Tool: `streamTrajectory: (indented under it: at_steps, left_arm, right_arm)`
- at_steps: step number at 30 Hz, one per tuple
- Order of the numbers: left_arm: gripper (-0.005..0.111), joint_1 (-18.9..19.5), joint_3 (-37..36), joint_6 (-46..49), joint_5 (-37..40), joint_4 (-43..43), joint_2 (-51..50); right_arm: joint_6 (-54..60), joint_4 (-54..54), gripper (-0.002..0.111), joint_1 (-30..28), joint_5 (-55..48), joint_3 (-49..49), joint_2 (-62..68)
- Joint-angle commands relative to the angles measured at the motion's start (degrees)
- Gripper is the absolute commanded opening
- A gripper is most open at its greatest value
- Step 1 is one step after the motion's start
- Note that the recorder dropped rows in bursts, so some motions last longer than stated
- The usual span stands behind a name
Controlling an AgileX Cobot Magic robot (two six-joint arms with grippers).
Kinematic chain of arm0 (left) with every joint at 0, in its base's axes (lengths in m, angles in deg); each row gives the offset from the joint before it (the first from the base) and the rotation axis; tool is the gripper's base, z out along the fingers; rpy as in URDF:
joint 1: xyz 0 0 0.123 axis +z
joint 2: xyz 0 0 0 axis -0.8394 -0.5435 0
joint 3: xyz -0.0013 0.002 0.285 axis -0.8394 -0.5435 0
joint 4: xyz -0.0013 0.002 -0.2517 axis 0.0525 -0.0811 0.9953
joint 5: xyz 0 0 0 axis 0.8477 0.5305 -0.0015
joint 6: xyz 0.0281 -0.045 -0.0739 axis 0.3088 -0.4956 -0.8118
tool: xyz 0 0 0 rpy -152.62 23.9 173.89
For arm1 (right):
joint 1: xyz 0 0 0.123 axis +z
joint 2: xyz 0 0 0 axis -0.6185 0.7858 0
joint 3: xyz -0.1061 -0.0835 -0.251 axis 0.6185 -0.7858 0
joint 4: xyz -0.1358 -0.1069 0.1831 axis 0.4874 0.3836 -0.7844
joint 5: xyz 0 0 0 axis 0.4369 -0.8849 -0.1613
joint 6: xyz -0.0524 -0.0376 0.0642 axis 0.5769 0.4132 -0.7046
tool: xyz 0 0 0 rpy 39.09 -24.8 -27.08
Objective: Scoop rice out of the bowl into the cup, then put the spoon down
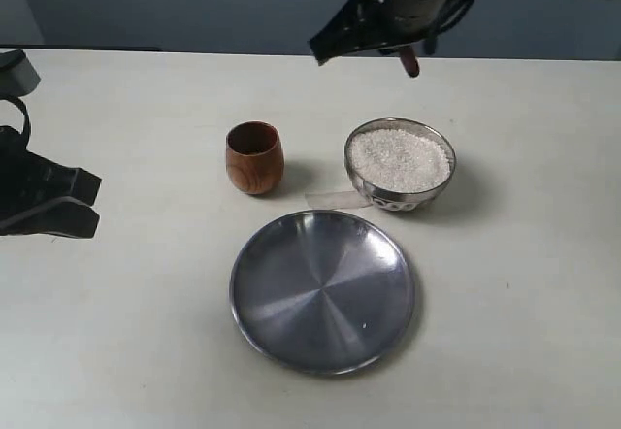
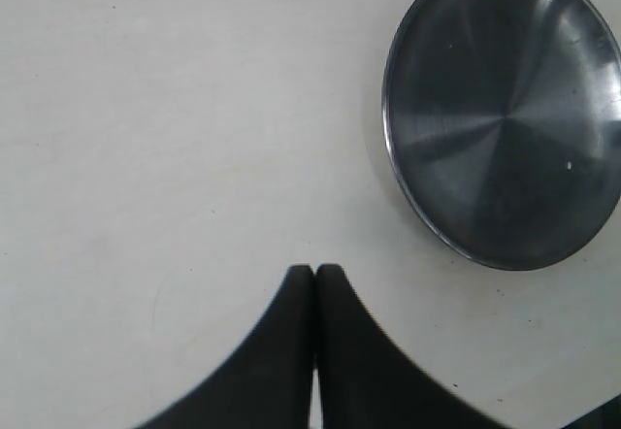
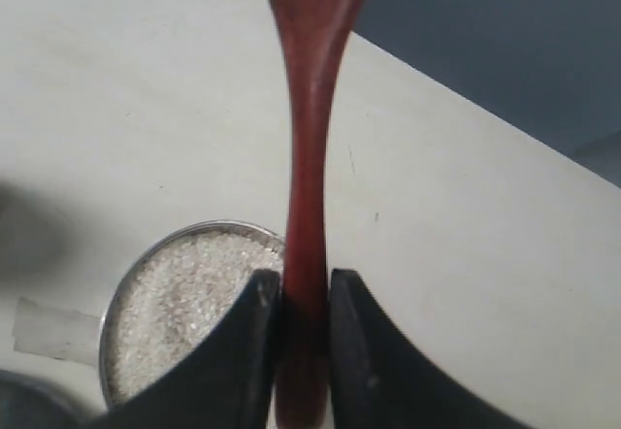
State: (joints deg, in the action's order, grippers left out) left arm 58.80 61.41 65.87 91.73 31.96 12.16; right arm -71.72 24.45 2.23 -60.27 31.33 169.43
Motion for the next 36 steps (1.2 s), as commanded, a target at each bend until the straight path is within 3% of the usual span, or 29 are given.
streamTrajectory:
  at_steps: [1,10,18,36]
  left_arm:
    - [0.000,-0.21,-0.39,0.16,0.02,0.12,0.02]
    - [0.000,-0.21,-0.39,0.16,0.02,0.12,0.02]
    - [0.000,-0.21,-0.39,0.16,-0.08,0.12,0.02]
    - [0.000,-0.21,-0.39,1.53,-0.56,0.33,0.02]
  right_arm:
    - [-0.46,-0.63,-0.001,-4.30,7.80,-6.90,-6.65]
    - [-9.81,0.84,-0.001,-13.59,24.92,-24.40,-18.65]
    - [-15.89,5.91,-0.001,-19.20,33.87,-36.32,-25.80]
    - [-20.11,10.06,-0.001,-23.33,34.18,-53.06,-33.64]
